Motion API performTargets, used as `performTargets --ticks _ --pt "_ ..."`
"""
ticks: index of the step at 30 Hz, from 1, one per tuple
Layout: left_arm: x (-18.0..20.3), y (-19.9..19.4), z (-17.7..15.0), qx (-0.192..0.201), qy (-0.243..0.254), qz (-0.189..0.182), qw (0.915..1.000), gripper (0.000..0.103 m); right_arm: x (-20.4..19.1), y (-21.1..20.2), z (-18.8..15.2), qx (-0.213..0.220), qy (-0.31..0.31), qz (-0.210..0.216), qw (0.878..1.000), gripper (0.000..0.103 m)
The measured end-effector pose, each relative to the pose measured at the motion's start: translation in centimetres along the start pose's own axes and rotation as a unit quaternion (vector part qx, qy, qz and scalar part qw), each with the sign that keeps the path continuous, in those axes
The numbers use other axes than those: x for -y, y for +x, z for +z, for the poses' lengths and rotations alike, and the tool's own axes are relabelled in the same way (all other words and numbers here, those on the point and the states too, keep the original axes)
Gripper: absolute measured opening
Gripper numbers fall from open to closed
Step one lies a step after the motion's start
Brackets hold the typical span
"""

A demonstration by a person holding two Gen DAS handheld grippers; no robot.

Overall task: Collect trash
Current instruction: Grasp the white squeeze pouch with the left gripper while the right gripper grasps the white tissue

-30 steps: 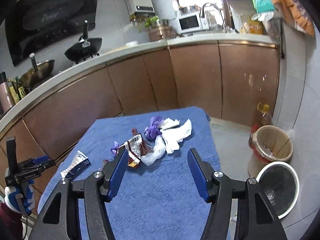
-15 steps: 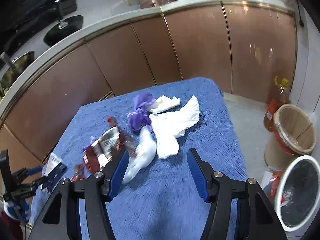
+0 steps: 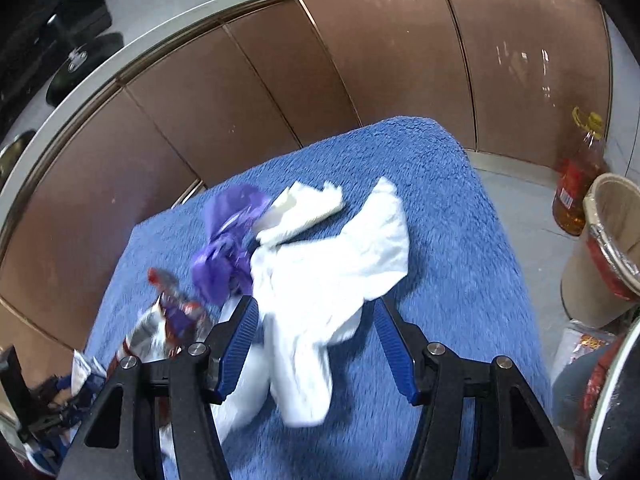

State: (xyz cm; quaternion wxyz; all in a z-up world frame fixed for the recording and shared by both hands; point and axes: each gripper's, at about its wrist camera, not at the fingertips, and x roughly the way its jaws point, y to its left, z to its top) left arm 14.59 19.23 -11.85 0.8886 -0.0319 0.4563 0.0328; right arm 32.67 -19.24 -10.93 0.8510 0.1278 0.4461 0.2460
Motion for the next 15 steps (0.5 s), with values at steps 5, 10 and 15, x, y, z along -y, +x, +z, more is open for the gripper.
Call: performTargets --ticks 5,10,15 --pt "0.0 1.1 -0.1 -0.01 -0.002 -0.01 0.9999 0.047 1.9 1.0 1.4 0.002 0.038 0.02 0.999 0.047" --pt "0.1 1.6 -0.3 -0.013 -0.001 -0.011 0.9999 0.036 2.7 1.8 2.1 -0.006 0.044 0.029 0.999 0.02" --pt "-0.2 1.1 -0.3 -0.004 -0.011 -0.001 0.9999 0.025 3.0 0.8 1.6 0.009 0.042 0.031 0.999 0.007"
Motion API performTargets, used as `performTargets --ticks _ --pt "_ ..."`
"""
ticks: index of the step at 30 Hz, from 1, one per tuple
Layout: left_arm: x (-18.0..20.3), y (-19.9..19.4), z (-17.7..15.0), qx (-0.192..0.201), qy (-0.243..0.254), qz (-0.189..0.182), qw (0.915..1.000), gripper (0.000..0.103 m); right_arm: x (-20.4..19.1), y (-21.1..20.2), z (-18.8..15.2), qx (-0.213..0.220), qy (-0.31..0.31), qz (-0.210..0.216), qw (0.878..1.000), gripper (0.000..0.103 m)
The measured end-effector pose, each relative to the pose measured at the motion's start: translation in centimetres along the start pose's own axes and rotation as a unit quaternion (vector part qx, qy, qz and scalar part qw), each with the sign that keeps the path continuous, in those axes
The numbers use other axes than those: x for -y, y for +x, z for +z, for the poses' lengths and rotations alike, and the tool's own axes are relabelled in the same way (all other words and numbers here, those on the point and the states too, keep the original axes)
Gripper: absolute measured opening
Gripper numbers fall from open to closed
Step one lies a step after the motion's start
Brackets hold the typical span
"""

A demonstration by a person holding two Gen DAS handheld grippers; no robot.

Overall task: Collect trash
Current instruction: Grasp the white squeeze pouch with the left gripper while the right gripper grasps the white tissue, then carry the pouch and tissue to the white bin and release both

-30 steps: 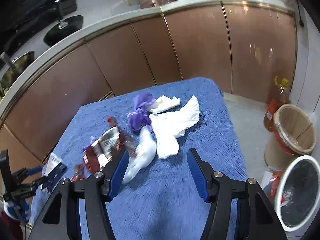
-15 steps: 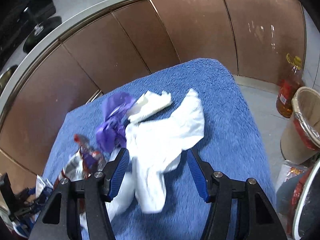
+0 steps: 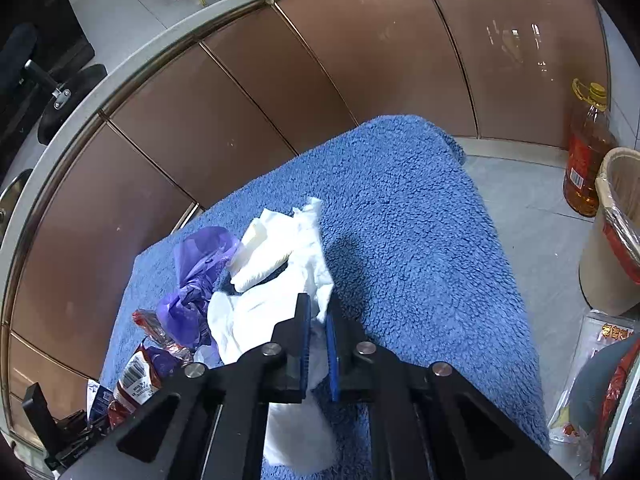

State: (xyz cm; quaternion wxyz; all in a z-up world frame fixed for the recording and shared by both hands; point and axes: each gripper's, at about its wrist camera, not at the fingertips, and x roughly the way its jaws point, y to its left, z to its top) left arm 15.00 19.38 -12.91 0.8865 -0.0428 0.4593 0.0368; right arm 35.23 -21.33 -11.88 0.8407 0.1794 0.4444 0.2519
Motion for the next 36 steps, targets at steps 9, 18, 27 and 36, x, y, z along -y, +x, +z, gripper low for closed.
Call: performTargets --ticks 9,18,27,36 --pt "-0.5 -2.9 -0.2 0.037 -0.014 0.0 0.9992 0.024 -2.0 -5.2 -0.4 0.051 -0.029 0.007 0.998 0.006" --pt "-0.4 -7.9 -1.3 0.079 -0.034 -0.029 0.9959 0.024 -4.8 -12.8 -3.0 0.089 -0.054 0.025 0.994 0.006" --pt "1.7 -13.9 -3.3 0.122 -0.025 -0.059 0.9905 0.024 -7.7 -19.9 -7.5 0.11 -0.09 0.021 0.99 0.006" --pt "3.6 -17.5 -5.4 0.146 -0.013 -0.088 0.9853 0.024 -9.6 -24.4 -12.2 0.127 -0.113 0.009 0.985 0.006"
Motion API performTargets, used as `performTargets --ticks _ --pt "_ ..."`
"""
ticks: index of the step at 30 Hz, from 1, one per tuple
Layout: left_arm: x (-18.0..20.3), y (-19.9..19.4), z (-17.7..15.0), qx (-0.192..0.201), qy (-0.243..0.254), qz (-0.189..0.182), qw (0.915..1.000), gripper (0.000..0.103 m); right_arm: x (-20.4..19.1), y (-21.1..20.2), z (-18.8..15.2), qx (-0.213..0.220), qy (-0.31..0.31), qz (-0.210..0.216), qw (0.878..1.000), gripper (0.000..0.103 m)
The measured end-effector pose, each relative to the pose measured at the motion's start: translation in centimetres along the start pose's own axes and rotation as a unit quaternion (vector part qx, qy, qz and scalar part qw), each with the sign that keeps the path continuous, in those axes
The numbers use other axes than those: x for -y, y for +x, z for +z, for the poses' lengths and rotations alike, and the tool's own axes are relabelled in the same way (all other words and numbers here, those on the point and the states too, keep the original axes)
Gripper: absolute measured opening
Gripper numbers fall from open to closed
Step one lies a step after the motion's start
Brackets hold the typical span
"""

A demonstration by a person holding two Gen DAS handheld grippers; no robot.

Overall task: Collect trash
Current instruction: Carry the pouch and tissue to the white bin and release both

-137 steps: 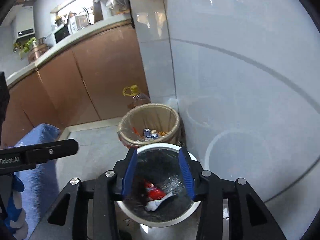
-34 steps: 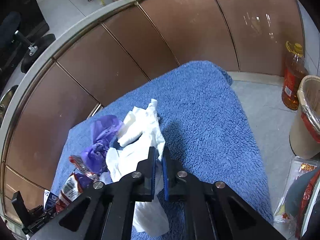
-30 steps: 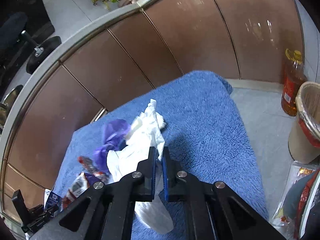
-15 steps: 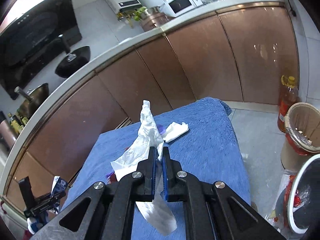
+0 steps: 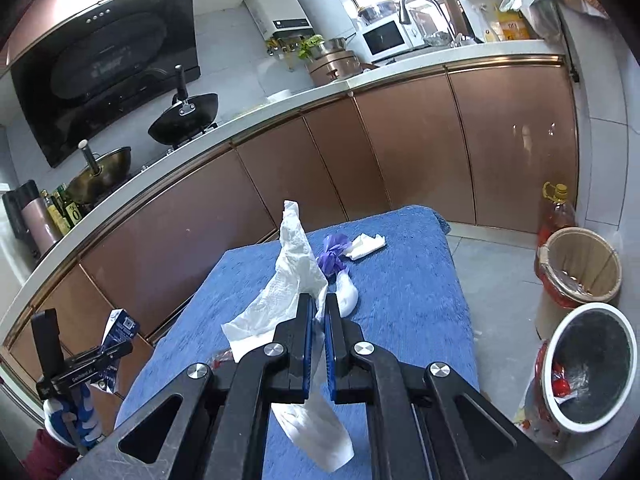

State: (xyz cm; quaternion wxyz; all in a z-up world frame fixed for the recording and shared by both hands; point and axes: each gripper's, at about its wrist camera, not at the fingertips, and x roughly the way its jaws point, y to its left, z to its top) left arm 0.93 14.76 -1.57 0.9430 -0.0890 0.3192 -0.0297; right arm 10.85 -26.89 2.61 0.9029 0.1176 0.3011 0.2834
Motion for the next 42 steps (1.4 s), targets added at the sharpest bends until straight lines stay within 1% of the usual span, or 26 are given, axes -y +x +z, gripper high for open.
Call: performTargets --ticks 4,9,16,20,22,25,26,29,31,34,35,37,38,40,42 --pt "2.1 -0.7 -0.2 0.006 0.009 -0.02 0.9997 0.024 -0.6 -1.8 -1.1 0.009 -0.006 -0.009 1.0 0.006" --pt "5.6 -1.0 0.0 0.01 0.025 -0.047 0.9985 0.024 -0.6 -4.0 -2.2 0.021 -0.008 -0.021 1.0 0.006" --pt "11.5 0.2 1.0 0.001 0.064 -0.087 0.9942 0.024 2.1 -7.1 -2.9 0.05 0.011 -0.042 0.998 0.006" --pt "15.9 2.4 2.1 -0.014 0.096 -0.114 0.9887 0.024 4.7 -8.7 -3.1 0.07 0.028 -0.072 0.995 0.006" --pt "18.8 4.1 2.8 -0.027 0.117 -0.133 0.9838 0.024 6.0 -9.4 -3.3 0.078 0.035 -0.089 0.992 0.006" --pt "22.7 6.8 3.6 -0.044 0.146 -0.158 0.9756 0.024 8.3 -10.4 -3.6 0.089 0.049 -0.129 0.987 0.006" --pt "24.6 8.2 3.9 -0.052 0.159 -0.171 0.971 0.024 9.4 -10.7 -3.7 0.094 0.054 -0.147 0.983 0.006" --pt "28.8 11.4 4.3 -0.071 0.186 -0.2 0.9592 0.024 12.1 -11.5 -4.3 0.102 0.07 -0.195 0.973 0.006" --pt "32.1 14.0 4.5 -0.087 0.205 -0.221 0.9494 0.024 14.7 -11.7 -4.8 0.103 0.088 -0.228 0.964 0.006" --pt "37.2 18.6 4.4 -0.115 0.226 -0.252 0.9339 0.024 18.1 -11.7 -5.5 0.1 0.11 -0.266 0.952 0.006" --pt "38.7 19.5 4.2 -0.123 0.229 -0.258 0.9305 0.024 19.3 -11.6 -5.7 0.098 0.119 -0.278 0.948 0.006" --pt "42.6 22.5 3.6 -0.148 0.237 -0.271 0.9212 0.024 21.6 -11.1 -6.0 0.092 0.131 -0.3 0.94 0.006" --pt "44.0 23.5 3.4 -0.157 0.239 -0.274 0.9184 0.024 22.7 -10.8 -6.2 0.089 0.137 -0.309 0.937 0.006" --pt "47.5 26.8 2.8 -0.186 0.239 -0.281 0.9105 0.024 24.7 -10.0 -6.6 0.082 0.147 -0.324 0.931 0.006" --pt "50.0 29.1 2.2 -0.205 0.241 -0.28 0.9063 0.024 26.4 -9.1 -7.0 0.073 0.156 -0.335 0.926 0.007"
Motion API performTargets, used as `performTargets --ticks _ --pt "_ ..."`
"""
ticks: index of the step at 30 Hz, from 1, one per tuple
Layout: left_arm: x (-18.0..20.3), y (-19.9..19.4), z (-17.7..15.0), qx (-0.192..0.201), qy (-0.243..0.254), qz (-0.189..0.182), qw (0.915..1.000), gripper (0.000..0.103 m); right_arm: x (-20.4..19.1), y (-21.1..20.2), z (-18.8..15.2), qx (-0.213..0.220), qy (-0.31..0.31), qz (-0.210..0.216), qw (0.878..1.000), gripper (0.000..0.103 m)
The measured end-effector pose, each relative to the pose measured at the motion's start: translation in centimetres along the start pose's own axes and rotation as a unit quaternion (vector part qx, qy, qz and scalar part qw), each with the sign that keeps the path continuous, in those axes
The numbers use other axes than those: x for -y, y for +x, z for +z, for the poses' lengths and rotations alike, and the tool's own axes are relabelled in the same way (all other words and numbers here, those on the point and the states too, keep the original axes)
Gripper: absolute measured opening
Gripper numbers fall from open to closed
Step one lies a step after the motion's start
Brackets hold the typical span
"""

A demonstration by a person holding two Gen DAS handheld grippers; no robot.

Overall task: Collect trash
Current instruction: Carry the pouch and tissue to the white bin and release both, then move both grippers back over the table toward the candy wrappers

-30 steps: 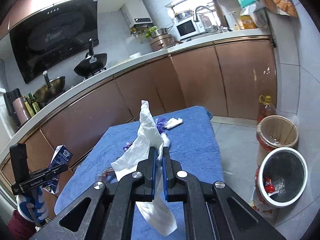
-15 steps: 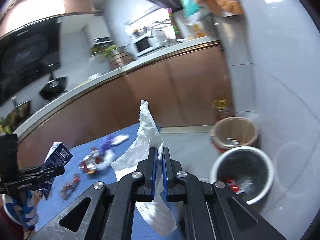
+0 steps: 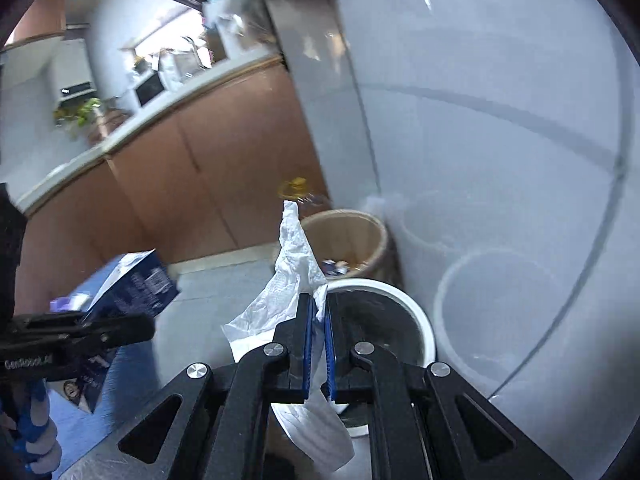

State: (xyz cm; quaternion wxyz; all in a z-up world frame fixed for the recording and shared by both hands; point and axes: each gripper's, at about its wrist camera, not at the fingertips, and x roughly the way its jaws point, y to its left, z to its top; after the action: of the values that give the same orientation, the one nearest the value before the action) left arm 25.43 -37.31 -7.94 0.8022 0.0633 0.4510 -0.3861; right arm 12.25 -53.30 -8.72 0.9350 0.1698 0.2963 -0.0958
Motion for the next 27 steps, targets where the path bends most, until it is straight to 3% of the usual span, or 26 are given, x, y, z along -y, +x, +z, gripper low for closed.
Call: performTargets --ticks 7,8,10,14,20,27 --pt "-0.5 8.0 2.8 -0.049 -0.038 -0.018 0.9979 0.027 2.9 6.3 -1.3 -0.038 0.034 -0.023 0.998 0.008" --pt "-0.4 8.8 3.0 -0.054 -0.043 -0.022 0.9974 0.03 3.2 7.1 -1.2 -0.041 0.037 -0.024 0.998 0.011" --pt "-0.6 10.0 3.3 -0.06 -0.056 -0.028 0.9963 0.047 3.9 8.4 -1.3 -0.048 0.046 -0.025 0.997 0.019" --pt "-0.5 11.0 3.8 -0.057 -0.067 -0.04 0.9953 0.048 4.6 9.4 -2.0 -0.054 0.053 -0.027 0.997 0.024" --pt "-0.7 8.9 3.7 -0.033 -0.067 -0.033 0.9967 0.048 4.4 8.6 -2.2 -0.051 0.055 -0.028 0.997 0.029" --pt "-0.7 2.0 2.7 0.019 -0.081 -0.011 0.9965 0.048 1.9 5.7 -1.3 -0.026 0.044 -0.013 0.999 0.039"
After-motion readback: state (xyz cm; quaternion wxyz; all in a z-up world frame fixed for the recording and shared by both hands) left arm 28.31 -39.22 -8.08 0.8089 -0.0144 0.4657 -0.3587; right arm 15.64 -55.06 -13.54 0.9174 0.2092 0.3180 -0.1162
